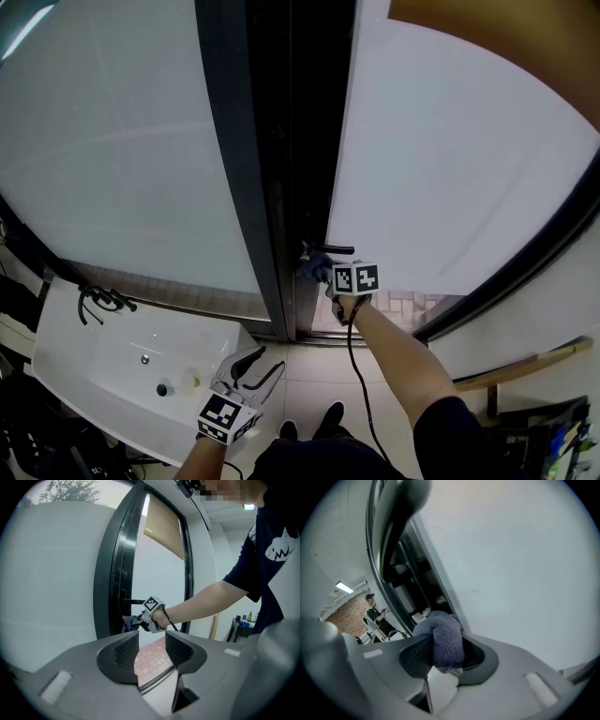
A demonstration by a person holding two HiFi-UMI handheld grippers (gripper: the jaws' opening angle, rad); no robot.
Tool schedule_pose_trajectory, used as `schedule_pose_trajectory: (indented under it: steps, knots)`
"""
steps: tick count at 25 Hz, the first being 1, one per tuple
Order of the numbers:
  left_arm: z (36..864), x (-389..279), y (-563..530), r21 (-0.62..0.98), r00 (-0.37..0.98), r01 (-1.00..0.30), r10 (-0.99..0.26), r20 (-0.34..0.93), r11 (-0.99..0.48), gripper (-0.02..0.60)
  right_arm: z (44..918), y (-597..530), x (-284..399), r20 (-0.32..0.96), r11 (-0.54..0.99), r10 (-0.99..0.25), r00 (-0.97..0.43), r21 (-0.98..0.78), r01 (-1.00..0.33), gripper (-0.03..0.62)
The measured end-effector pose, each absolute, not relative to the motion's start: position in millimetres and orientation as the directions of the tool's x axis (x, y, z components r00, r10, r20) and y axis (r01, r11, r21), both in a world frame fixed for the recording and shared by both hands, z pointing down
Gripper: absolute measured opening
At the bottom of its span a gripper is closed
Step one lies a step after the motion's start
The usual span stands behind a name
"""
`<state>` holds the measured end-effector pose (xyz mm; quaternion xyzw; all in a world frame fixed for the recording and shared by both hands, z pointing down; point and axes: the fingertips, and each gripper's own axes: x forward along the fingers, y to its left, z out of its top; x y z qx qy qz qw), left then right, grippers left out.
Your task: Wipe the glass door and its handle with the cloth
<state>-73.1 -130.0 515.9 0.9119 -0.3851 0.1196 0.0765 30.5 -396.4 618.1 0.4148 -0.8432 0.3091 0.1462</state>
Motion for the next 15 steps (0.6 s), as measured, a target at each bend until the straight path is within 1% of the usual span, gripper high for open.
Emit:
schedule_pose_trajectory:
  steps: [4, 9, 11, 15]
  knots:
    - [515, -71, -129, 0.052, 0.683, -0.713, -0.676, 0.276, -0.699, 0.170, 605, -397, 45, 0.491, 0.474, -0.631, -0.601, -0.370, -0.799, 0.110]
    - [514, -69, -130, 0.043, 0.691, -0.705, -0.672, 0.266, -0.708, 0.170, 594, -390, 49, 0.461, 0.480, -0.646, -0.609, -0.375, -0.793, 0.110]
    - [513, -69, -131, 0.045, 0.693, -0.704, -0.671, 0.266, -0.709, 0.170, 603, -378, 41, 0.485, 0.509, -0.605, -0.631, -0.373, -0.775, 0.112]
    - [511, -69, -130, 0.045, 0.696, -0.700, -0.668, 0.264, -0.712, 0.170, 642, -347, 16, 0.589, 0.574, -0.478, -0.652, -0.352, -0.739, 0.110]
